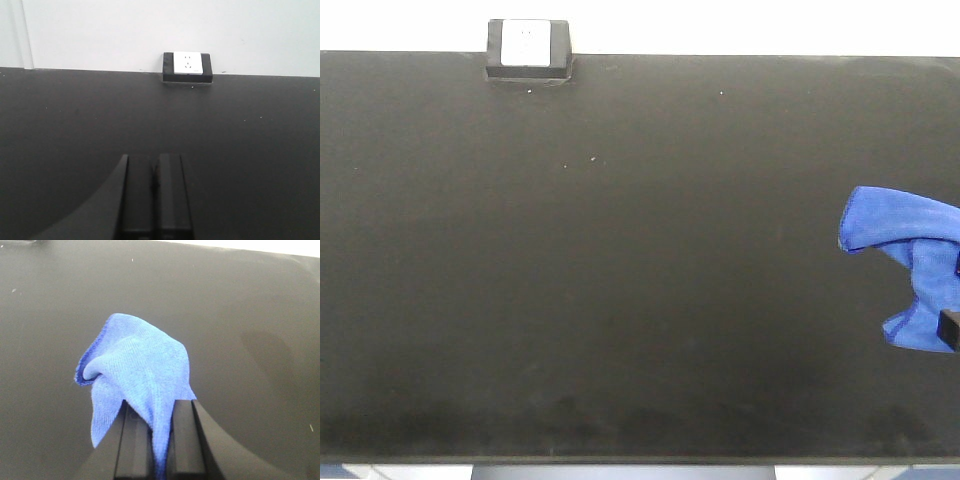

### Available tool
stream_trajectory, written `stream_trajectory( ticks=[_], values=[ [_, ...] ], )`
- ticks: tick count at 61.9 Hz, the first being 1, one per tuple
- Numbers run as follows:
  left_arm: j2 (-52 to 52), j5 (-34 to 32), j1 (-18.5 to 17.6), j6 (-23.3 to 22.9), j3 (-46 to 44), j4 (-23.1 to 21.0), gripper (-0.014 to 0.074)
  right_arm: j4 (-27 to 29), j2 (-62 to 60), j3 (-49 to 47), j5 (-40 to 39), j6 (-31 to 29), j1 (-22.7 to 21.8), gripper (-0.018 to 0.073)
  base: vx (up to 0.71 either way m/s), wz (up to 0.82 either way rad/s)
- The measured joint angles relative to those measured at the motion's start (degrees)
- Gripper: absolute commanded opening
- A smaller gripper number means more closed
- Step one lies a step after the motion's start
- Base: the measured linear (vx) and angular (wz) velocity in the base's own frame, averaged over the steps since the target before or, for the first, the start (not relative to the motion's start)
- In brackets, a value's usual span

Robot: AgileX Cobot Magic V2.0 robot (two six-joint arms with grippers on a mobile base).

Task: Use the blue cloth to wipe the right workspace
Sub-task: 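Hold the cloth raised while the base stops at the other counter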

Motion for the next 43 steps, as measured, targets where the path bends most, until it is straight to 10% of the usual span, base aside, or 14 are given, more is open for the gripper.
stream_trajectory(
  ticks=[43],
  values=[
    [0.0, -0.05, 0.0, 0.0, 0.0, 0.0, -0.0006, -0.12, 0.89, 0.11, -1.79, 0.0, 0.0, 0.0, 0.02, 0.01]
  ],
)
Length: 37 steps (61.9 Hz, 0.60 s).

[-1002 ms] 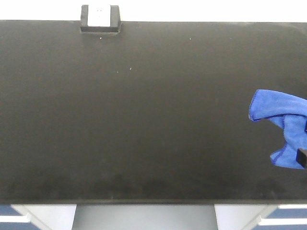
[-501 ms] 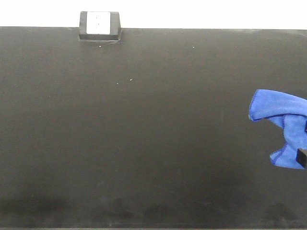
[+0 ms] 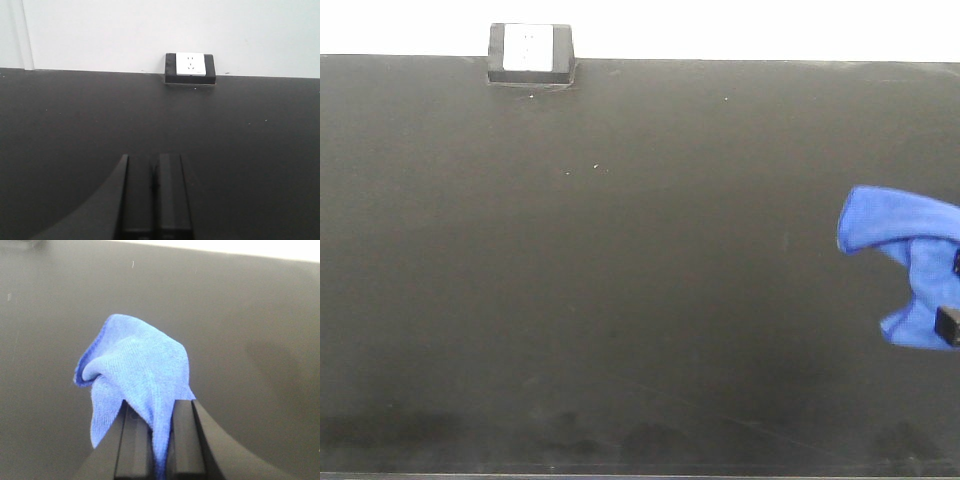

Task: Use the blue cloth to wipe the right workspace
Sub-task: 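Hold the cloth raised while the base stops at the other counter, then lower the cloth onto the counter and sweep it with the right gripper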

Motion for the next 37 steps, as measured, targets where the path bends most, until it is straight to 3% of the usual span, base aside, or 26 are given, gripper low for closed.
stream_trajectory(
  ticks=[17, 37],
  values=[
    [0.0, 0.0, 0.0, 0.0, 0.0, 0.0, -0.0006, -6.52, 12.39, 3.75, -3.46, 0.0, 0.0, 0.0, 0.0, 0.0],
    [0.0, 0.0, 0.0, 0.0, 0.0, 0.0, -0.0006, -6.65, 33.33, 4.54, -15.23, 0.0, 0.0, 0.0, 0.0, 0.0]
  ],
)
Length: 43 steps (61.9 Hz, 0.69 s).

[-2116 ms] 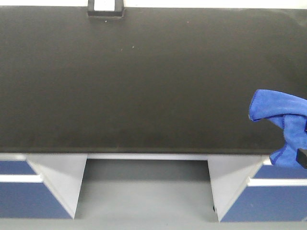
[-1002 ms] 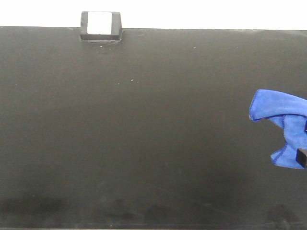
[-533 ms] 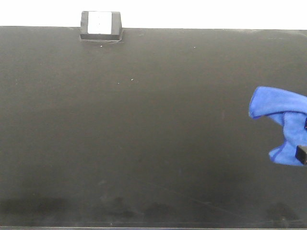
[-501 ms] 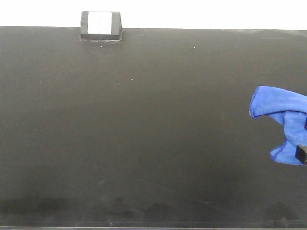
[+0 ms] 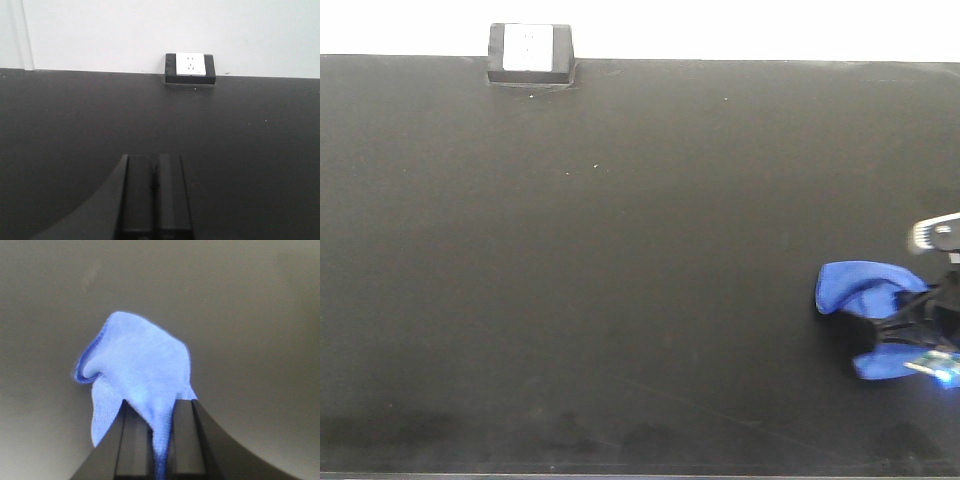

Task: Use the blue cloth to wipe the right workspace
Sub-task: 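Lower the cloth onto the counter and sweep it with the right gripper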

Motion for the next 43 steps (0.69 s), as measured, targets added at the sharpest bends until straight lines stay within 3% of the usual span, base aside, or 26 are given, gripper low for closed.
stream_trajectory(
  ticks=[9, 14, 22, 32, 39, 43],
  values=[
    [0.0, 0.0, 0.0, 0.0, 0.0, 0.0, -0.0006, 6.38, 9.28, 0.0, -4.39, 0.0, 1.3, 0.0, 0.0, 0.0],
    [0.0, 0.0, 0.0, 0.0, 0.0, 0.0, -0.0006, 10.51, 13.41, -0.07, -8.55, 0.0, 5.71, 0.0, 0.0, 0.0],
    [0.0, 0.0, 0.0, 0.0, 0.0, 0.0, -0.0006, 14.31, 18.53, -0.35, -20.11, 0.48, 20.21, 0.0003, 0.0, 0.0],
    [0.0, 0.0, 0.0, 0.0, 0.0, 0.0, -0.0006, 17.92, 24.61, -3.34, -30.63, 5.51, 38.43, 0.0006, 0.0, 0.0],
    [0.0, 0.0, 0.0, 0.0, 0.0, 0.0, -0.0006, 18.61, 28.58, -6.73, -32.4, 6.99, 46.02, 0.0007, 0.0, 0.0],
    [0.0, 0.0, 0.0, 0.0, 0.0, 0.0, -0.0006, 19.01, 30.22, -7.84, -32.96, 7.11, 47.42, 0.0007, 0.0, 0.0]
  ],
)
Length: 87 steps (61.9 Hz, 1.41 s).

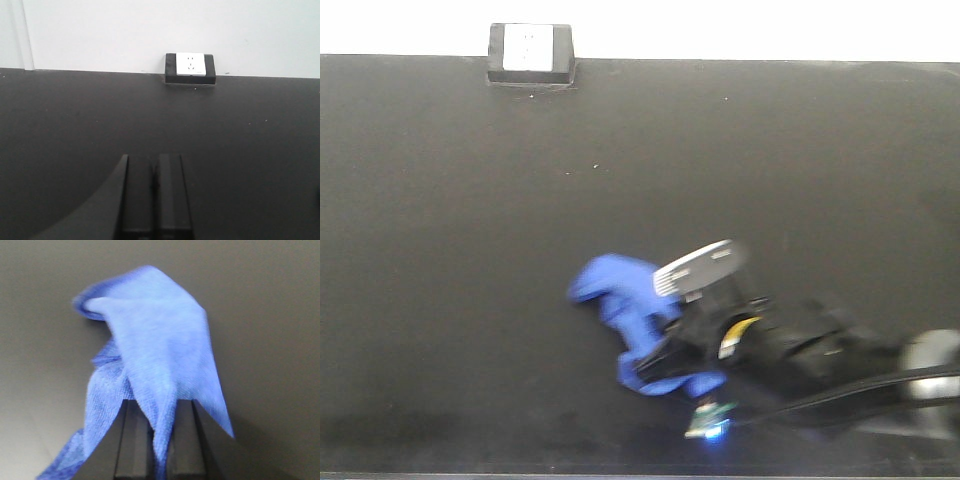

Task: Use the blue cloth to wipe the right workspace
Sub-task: 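Lower the cloth onto the counter and sweep it with the right gripper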

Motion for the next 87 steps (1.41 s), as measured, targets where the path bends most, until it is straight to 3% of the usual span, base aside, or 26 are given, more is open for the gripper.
stream_trajectory(
  ticks=[7, 13, 20, 32, 39, 44, 52, 59, 65, 76, 82, 87],
  values=[
    [0.0, 0.0, 0.0, 0.0, 0.0, 0.0, -0.0006, 5.11, 1.56, -0.4, -0.43, -0.28, -0.64, 0.0008, 0.0, 0.0],
    [0.0, 0.0, 0.0, 0.0, 0.0, 0.0, -0.0006, 12.06, 1.5, 0.35, -1.16, -3.13, -4.76, 0.001, 0.0, 0.0],
    [0.0, 0.0, 0.0, 0.0, 0.0, 0.0, -0.0006, 21.01, 0.22, 3.28, -3.95, -10.6, -12.96, 0.001, 0.0, 0.0],
    [0.0, 0.0, 0.0, 0.0, 0.0, 0.0, -0.0006, 36.92, -4.59, 11.16, -10.55, -29.17, -32.05, 0.001, 0.0, 0.0],
    [0.0, 0.0, 0.0, 0.0, 0.0, 0.0, -0.0006, 44.7, -7.4, 14.09, -13.25, -34.72, -42.47, 0.001, 0.0, 0.0],
    [0.0, 0.0, 0.0, 0.0, 0.0, 0.0, -0.0006, 46.46, -9.27, 14.88, -12.95, -36.19, -48.18, 0.001, 0.0, 0.0],
    [0.0, 0.0, 0.0, 0.0, 0.0, 0.0, -0.0006, 41.05, -11.25, 15.01, -9.76, -35.61, -50.74, 0.001, 0.0, 0.0],
    [0.0, 0.0, 0.0, 0.0, 0.0, 0.0, -0.0006, 30.64, -11.54, 14.69, -3.8, -28.62, -48.47, 0.001, 0.0, 0.0],
    [0.0, 0.05, 0.0, 0.0, 0.0, 0.0, -0.0006, 22.13, -11.02, 13.48, -0.12, -19.15, -44.06, 0.001, 0.0, 0.0],
    [0.0, 0.05, 0.0, 0.0, 0.0, 0.0, -0.0006, 7.31, -7.79, 8.56, 2.06, 0.24, -32.1, 0.001, 0.0, 0.0],
    [0.0, 0.05, 0.0, 0.0, 0.0, 0.0, -0.0006, 0.73, -5.18, 4.86, 2.17, 7.59, -25.12, 0.001, 0.0, 0.0],
    [0.0, 0.05, 0.0, 0.0, 0.0, 0.0, -0.0006, -4.4, -3.85, 2.56, 2.21, 9.42, -21.51, 0.0013, 0.0, 0.0]
  ],
)
